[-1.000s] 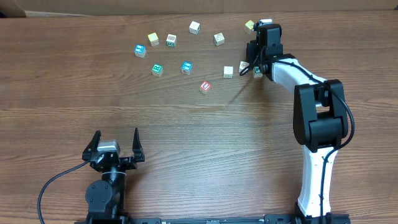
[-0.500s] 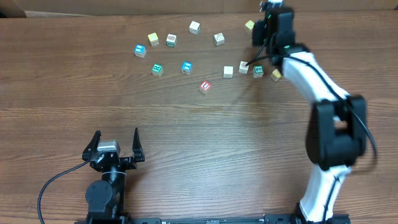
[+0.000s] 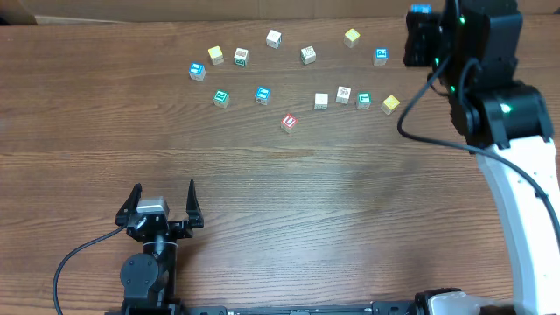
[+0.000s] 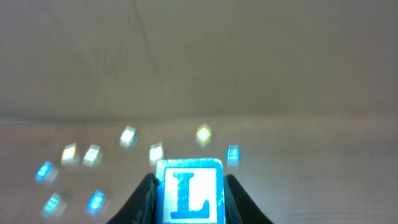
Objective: Form a horizontal line
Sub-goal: 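Carry the L block toward the table center with the right gripper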
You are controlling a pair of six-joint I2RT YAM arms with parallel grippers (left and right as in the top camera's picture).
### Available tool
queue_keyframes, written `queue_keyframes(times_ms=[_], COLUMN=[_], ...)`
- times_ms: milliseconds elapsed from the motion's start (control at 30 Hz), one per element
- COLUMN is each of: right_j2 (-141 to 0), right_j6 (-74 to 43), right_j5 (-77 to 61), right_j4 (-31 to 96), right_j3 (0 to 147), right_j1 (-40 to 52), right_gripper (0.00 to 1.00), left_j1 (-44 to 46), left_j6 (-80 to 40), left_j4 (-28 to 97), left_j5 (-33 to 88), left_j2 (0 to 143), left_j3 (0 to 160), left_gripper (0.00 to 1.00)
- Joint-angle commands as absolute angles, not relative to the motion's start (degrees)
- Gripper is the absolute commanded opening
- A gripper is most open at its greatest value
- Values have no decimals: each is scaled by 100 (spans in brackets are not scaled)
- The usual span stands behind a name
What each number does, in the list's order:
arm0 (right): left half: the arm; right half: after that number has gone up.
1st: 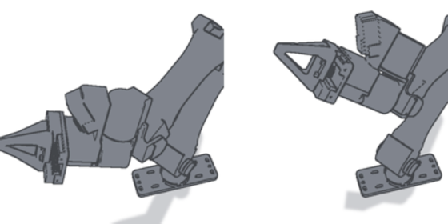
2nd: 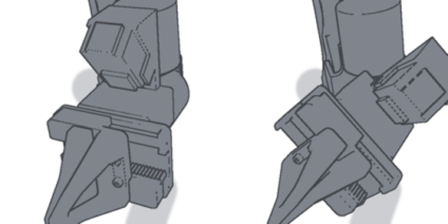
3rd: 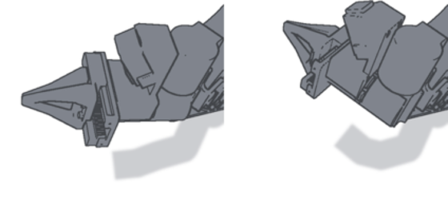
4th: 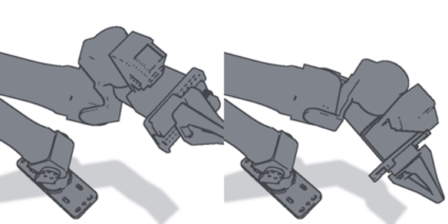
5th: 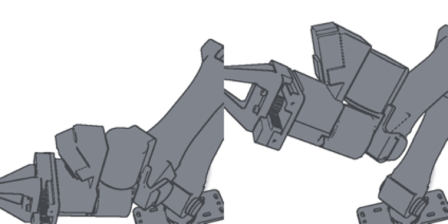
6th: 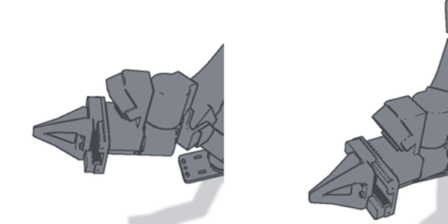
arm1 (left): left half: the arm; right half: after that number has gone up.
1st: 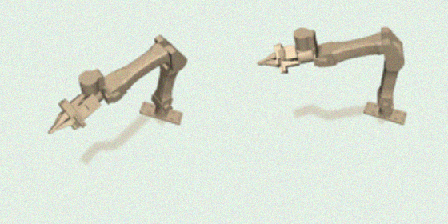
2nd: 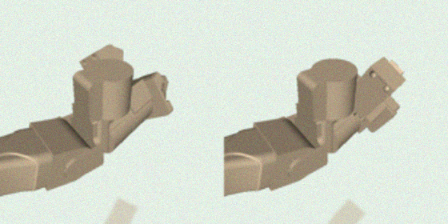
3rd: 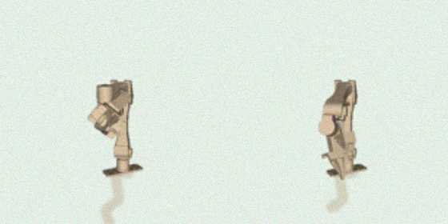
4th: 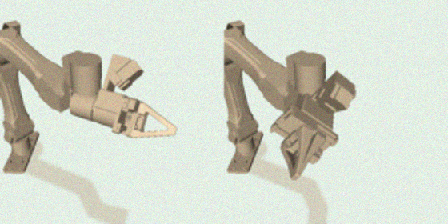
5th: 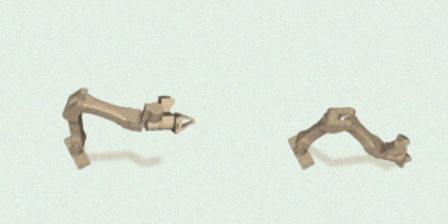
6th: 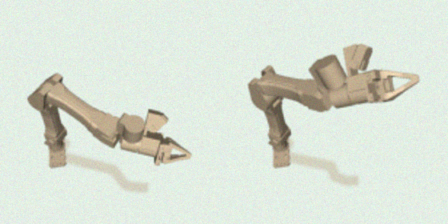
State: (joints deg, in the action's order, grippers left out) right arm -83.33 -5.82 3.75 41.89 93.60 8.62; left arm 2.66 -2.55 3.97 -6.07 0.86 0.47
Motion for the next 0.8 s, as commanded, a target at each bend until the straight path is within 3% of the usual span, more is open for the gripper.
queue_keyframes(times_ms=[0, 367, 767], right_j2=[-8320, -9137, -9751], right_j6=[-1057, -1378, -1409], right_j5=[-58, -561, -1382], right_j4=[4762, 7282, 7625], right_j3=[9360, 9354, 8383], right_j1=[851, 867, 867], right_gripper=[16, 19, 15], left_j1=[314, 314, 314], left_j6=[-126, -126, -126], left_j4=[403, 403, 403], left_j5=[-615, -615, -615], left_j2=[25, 25, 25], left_j3=[34, 34, 34], left_gripper=[100, 100, 100])
